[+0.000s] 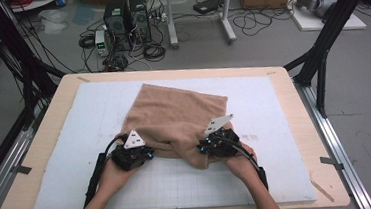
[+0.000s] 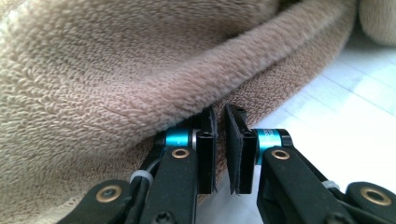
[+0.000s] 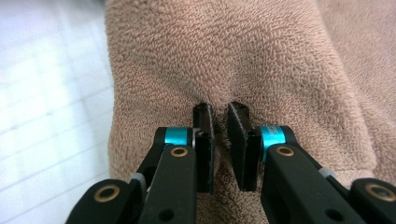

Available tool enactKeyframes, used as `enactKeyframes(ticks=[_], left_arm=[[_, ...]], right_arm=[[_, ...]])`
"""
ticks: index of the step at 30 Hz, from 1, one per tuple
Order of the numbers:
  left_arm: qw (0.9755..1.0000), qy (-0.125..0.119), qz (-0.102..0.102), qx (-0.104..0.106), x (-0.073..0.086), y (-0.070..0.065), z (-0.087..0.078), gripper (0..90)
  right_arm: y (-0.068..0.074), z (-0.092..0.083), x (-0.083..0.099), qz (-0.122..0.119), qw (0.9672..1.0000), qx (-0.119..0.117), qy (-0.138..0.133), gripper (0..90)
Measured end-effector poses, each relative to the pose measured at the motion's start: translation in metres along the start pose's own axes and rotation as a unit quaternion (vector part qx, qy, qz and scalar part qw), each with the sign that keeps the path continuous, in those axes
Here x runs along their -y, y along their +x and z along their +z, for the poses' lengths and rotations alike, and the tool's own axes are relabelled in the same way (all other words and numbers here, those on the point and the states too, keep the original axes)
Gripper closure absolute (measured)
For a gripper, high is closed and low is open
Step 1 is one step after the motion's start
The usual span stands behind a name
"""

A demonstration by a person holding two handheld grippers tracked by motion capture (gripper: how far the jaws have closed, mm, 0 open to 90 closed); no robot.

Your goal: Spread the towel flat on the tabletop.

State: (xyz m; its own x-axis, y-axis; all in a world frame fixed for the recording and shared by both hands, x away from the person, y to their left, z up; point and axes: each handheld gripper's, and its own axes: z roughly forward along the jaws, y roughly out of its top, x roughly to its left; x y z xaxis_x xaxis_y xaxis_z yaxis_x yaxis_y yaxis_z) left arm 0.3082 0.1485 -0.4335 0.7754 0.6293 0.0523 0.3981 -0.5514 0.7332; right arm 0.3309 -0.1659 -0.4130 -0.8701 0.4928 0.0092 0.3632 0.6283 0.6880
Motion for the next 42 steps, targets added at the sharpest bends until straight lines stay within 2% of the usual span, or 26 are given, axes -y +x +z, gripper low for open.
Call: enactKeyframes(ticks=[3,7,10,12,14,19,21,23,25,29,31,34,37,39,42], left_arm=[[0.9999,-0.012,0.0,0.008,0.001,0.001,-0.015,83.4],[0.9987,-0.043,-0.02,0.016,0.001,0.008,-0.041,83.7],[0.998,-0.055,-0.025,0.018,0.001,0.013,-0.059,84.0],[0.997,-0.068,-0.032,0.021,0.001,0.018,-0.072,84.2],[0.9957,-0.081,-0.041,0.021,0.001,0.023,-0.083,84.3],[0.9928,-0.101,-0.061,0.017,-0.005,0.041,-0.097,84.4],[0.9925,-0.1,-0.068,0.011,-0.007,0.048,-0.095,84.4],[0.9927,-0.092,-0.078,0.004,-0.009,0.057,-0.086,84.4],[0.9933,-0.078,-0.085,0.001,-0.01,0.064,-0.072,84.5],[0.9932,-0.053,-0.104,-0.003,-0.011,0.074,-0.042,84.5],[0.9931,-0.039,-0.11,-0.007,-0.013,0.076,-0.025,84.4],[0.994,-0.018,-0.107,-0.008,-0.013,0.078,-0.009,83.9],[0.9941,-0.021,-0.107,-0.003,-0.012,0.078,-0.01,81.1],[0.9949,-0.02,-0.099,-0.005,-0.013,0.077,-0.019,75.2],[0.9951,-0.033,-0.093,-0.006,-0.012,0.074,-0.032,68.7]], right_arm=[[0.002,-0.012,-0.003,0.001,0.9998,-0.011,-0.015,81.7],[0.006,-0.035,-0.012,-0.003,0.9988,-0.021,-0.043,81.9],[0.006,-0.049,-0.02,-0.008,0.9979,-0.028,-0.057,82.6],[0.003,-0.058,-0.026,-0.013,0.9981,-0.021,-0.057,82.8],[-0.003,-0.067,-0.031,-0.007,0.9977,-0.015,-0.066,82.9],[-0.02,-0.073,-0.037,0.004,0.9979,0.005,-0.064,83.0],[-0.03,-0.069,-0.035,0.019,0.998,0.011,-0.059,83.1],[-0.043,-0.06,-0.031,0.036,0.9983,0.021,-0.042,83.1],[-0.055,-0.049,-0.025,0.051,0.9979,0.03,-0.025,83.0],[-0.077,-0.023,-0.009,0.094,0.9951,0.031,0.006,83.0],[-0.083,-0.011,-0.004,0.101,0.9941,0.032,0.023,83.0],[-0.088,-0.001,0.002,0.119,0.9923,0.029,0.02,82.3],[-0.088,-0.004,0.002,0.116,0.9929,0.027,0.009,78.5],[-0.086,-0.011,0.002,0.115,0.9931,0.025,-0.003,74.4],[-0.082,-0.024,0.001,0.113,0.9931,0.019,-0.026,69.9]])
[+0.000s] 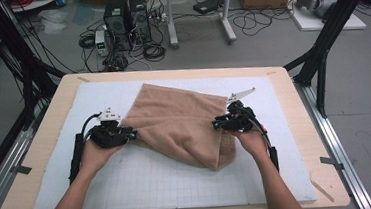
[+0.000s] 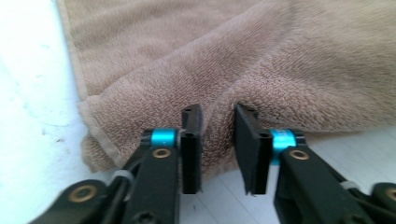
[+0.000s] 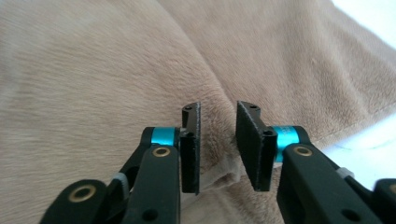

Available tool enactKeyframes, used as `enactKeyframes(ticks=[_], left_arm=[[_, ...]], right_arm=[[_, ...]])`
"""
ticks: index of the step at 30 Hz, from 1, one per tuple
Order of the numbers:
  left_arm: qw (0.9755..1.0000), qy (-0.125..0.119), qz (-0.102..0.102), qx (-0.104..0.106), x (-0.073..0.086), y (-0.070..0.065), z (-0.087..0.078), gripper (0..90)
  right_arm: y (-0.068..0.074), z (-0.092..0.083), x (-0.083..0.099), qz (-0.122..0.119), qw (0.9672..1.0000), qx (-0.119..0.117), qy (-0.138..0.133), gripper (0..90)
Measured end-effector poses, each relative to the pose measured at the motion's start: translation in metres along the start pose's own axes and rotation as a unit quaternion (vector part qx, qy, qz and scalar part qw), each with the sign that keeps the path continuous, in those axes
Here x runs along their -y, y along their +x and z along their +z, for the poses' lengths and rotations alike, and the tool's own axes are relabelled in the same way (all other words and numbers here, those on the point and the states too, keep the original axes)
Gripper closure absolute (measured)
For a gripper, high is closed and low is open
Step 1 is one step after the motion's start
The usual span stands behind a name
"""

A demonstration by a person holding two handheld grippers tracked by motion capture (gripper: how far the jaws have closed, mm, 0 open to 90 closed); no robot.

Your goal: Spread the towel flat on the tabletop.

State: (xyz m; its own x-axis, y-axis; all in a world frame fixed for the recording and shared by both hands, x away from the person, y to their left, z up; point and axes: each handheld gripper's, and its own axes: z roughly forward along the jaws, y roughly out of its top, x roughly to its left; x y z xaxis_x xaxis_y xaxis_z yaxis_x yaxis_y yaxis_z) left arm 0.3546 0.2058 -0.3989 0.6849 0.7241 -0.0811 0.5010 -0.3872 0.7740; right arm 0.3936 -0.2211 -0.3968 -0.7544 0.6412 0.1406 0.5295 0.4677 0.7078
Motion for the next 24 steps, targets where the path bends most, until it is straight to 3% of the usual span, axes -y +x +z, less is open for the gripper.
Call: enactKeyframes(ticks=[5,8,10,14,19,21,24], left_arm=[[0.9997,-0.025,0.004,0.0,0.007,-0.008,-0.028,61.1],[0.9995,-0.032,0.003,0.003,0.014,-0.012,-0.037,60.3],[0.9994,-0.033,0.002,0.01,0.019,-0.017,-0.039,60.3],[0.9991,-0.024,0.009,0.033,0.026,-0.03,-0.032,60.4],[0.9974,-0.015,0.018,0.068,0.03,-0.051,-0.012,60.3],[0.9966,-0.014,0.011,0.08,0.029,-0.055,-0.004,59.2],[0.9936,-0.035,-0.008,0.107,0.024,-0.061,0.004,57.7]], right_arm=[[0.018,-0.022,0.0,-0.03,0.9992,0.001,-0.025,64.0],[0.03,-0.033,0.001,-0.053,0.998,0.002,-0.034,61.2],[0.037,-0.039,0.003,-0.06,0.9971,-0.011,-0.046,58.5],[0.054,-0.044,0.008,-0.079,0.9945,-0.037,-0.057,56.6],[0.075,-0.033,0.018,-0.102,0.9921,-0.06,-0.041,53.0],[0.084,-0.026,0.024,-0.109,0.9909,-0.072,-0.033,51.3],[0.091,-0.015,0.03,-0.121,0.9892,-0.08,-0.017,48.4]])
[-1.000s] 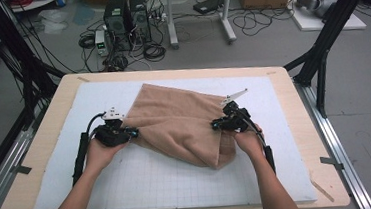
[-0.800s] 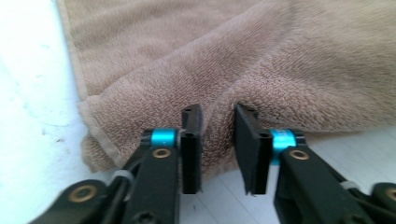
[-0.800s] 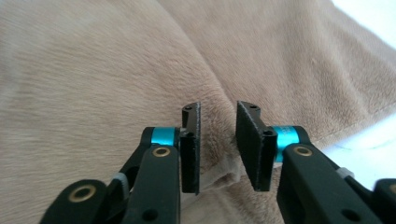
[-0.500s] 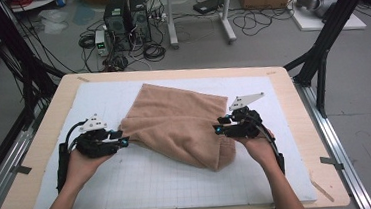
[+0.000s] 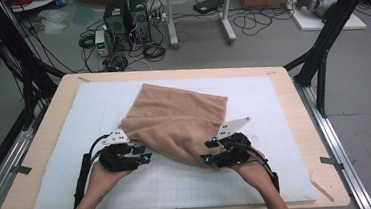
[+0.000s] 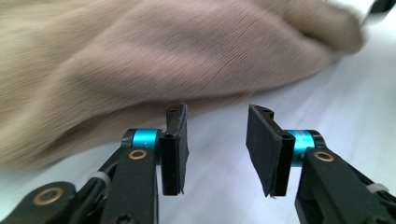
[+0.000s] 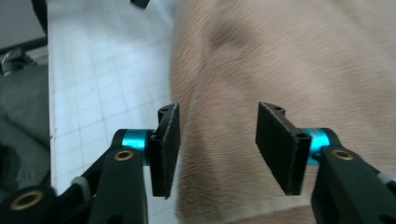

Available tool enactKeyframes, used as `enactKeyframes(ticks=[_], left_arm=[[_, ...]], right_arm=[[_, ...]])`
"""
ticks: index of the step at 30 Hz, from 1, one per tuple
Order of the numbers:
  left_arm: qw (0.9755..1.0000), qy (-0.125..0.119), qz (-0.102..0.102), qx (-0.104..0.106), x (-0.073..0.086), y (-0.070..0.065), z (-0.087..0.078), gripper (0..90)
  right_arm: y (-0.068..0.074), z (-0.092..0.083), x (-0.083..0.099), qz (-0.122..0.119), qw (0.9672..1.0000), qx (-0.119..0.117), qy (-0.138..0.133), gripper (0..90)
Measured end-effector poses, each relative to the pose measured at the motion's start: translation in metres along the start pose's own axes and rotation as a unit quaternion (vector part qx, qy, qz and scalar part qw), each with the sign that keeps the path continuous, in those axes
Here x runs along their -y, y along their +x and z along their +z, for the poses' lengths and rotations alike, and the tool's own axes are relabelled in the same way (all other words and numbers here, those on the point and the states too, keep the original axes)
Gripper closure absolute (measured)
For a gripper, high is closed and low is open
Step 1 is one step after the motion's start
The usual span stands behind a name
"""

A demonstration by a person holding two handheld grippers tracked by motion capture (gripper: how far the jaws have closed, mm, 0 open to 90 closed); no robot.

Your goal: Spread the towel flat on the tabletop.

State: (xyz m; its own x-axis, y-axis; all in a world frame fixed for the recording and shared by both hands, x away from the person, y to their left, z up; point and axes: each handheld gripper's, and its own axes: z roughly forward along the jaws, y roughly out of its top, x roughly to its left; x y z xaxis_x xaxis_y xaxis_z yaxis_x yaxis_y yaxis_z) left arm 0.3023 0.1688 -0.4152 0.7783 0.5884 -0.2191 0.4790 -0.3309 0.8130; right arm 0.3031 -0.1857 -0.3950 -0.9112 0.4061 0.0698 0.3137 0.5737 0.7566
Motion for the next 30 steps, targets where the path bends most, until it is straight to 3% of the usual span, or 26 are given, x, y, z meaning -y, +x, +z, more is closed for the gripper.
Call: enactKeyframes(ticks=[5,9,11,14,17,22,30], left_arm=[[0.9998,0.013,-0.012,-0.013,-0.008,0.002,0.024,53.5],[0.9991,0.028,-0.023,-0.023,-0.01,0.004,0.046,55.0],[0.9985,0.025,-0.036,-0.032,-0.01,0.006,0.055,59.6],[0.9984,0.021,-0.032,-0.042,-0.01,0.008,0.059,76.1],[0.9988,0.018,-0.013,-0.043,-0.011,0.006,0.054,85.1],[0.999,-0.012,-0.014,-0.042,-0.016,0.003,0.034,86.1],[0.9971,-0.051,0.016,-0.055,-0.029,-0.006,-0.013,86.5]], right_arm=[[-0.002,0.015,0.007,0.004,0.9993,0.024,0.03,48.5],[-0.014,0.029,0.011,0.013,0.9989,0.02,0.041,62.0],[-0.019,0.035,0.012,0.013,0.9991,0.009,0.039,68.4],[-0.02,0.034,0.01,0.007,0.9994,0.008,0.032,75.9],[-0.02,0.029,0.01,0.006,0.9997,0.005,0.022,78.0],[-0.014,0.016,0.003,-0.006,0.9999,0.008,0.005,78.3],[0.002,-0.002,-0.022,-0.026,0.9993,-0.012,-0.023,78.7]])
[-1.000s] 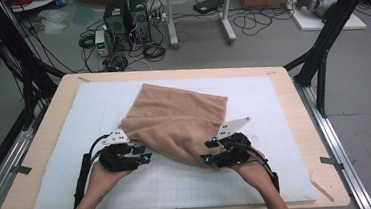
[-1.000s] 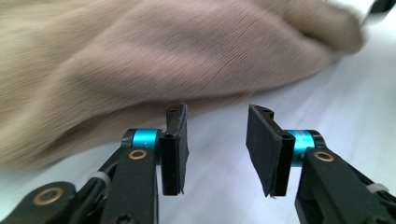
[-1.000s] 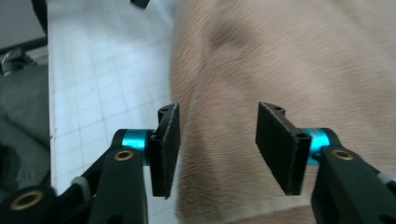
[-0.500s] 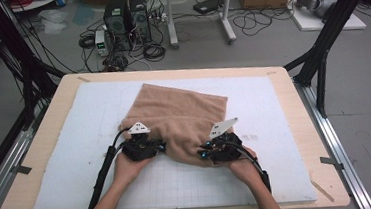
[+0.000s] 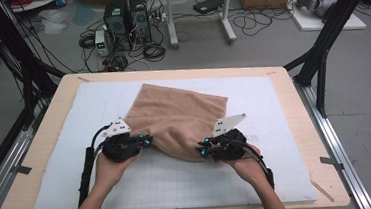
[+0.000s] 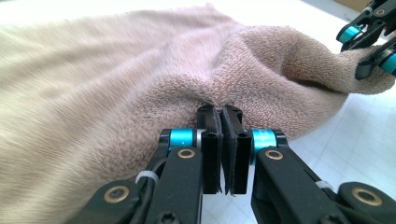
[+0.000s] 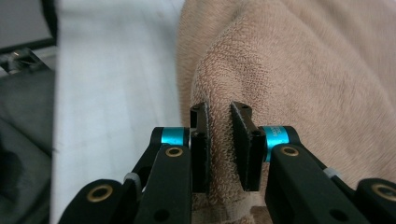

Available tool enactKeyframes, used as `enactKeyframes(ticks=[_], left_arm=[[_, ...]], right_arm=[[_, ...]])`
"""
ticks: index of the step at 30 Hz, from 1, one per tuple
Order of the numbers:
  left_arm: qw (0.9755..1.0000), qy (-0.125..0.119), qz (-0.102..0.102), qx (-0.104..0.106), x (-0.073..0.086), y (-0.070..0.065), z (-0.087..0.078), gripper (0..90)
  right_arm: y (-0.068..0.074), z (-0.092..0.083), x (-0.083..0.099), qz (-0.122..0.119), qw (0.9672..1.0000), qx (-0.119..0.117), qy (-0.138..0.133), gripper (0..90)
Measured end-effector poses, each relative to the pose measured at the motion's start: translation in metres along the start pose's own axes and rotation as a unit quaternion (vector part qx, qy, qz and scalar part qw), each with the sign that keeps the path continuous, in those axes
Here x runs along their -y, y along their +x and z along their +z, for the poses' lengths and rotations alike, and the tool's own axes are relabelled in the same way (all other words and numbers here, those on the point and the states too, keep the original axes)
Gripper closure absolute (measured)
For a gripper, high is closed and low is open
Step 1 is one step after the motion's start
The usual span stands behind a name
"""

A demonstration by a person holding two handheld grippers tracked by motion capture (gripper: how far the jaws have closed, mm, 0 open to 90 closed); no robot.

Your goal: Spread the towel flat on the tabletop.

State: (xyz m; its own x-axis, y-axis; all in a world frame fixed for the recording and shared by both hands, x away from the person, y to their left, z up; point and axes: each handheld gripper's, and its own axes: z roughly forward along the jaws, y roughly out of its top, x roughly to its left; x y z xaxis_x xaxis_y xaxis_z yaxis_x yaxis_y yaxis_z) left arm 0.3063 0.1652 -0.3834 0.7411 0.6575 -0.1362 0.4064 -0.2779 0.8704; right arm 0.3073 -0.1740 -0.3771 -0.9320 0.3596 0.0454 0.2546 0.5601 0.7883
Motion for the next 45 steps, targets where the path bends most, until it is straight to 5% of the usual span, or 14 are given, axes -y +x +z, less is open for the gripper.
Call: enactKeyframes(ticks=[7,11,16,19,26,35,40,45], left_arm=[[0.9991,-0.035,0.021,-0.014,-0.028,-0.003,-0.034,86.7],[0.9983,-0.023,0.044,-0.033,-0.042,0.0,-0.024,86.7],[0.9991,0.019,0.013,-0.037,-0.04,0.023,0.023,86.4],[0.9983,0.042,-0.001,-0.04,-0.035,0.033,0.049,86.4],[0.9952,0.077,-0.037,-0.048,-0.02,0.053,0.086,84.2],[0.9956,0.079,0.022,-0.045,-0.029,0.039,0.046,62.0],[0.9967,0.069,0.029,-0.031,-0.023,0.024,0.028,57.8],[0.997,0.069,0.033,-0.012,-0.012,0.009,0.029,56.8]], right_arm=[[0.009,-0.016,-0.03,-0.029,0.9991,-0.011,-0.03,78.9],[-0.004,-0.021,-0.042,-0.04,0.9986,0.03,-0.017,79.0],[-0.056,-0.006,-0.033,0.027,0.9968,0.074,0.013,79.2],[-0.085,0.012,-0.019,0.066,0.9939,0.076,0.044,79.2],[-0.118,0.041,0.003,0.129,0.9871,0.066,0.068,77.9],[-0.105,0.016,-0.005,0.115,0.9901,0.073,0.033,60.9],[-0.088,-0.004,-0.014,0.088,0.9926,0.083,0.009,59.2],[-0.067,-0.015,-0.017,0.058,0.995,0.081,0.006,57.5]])
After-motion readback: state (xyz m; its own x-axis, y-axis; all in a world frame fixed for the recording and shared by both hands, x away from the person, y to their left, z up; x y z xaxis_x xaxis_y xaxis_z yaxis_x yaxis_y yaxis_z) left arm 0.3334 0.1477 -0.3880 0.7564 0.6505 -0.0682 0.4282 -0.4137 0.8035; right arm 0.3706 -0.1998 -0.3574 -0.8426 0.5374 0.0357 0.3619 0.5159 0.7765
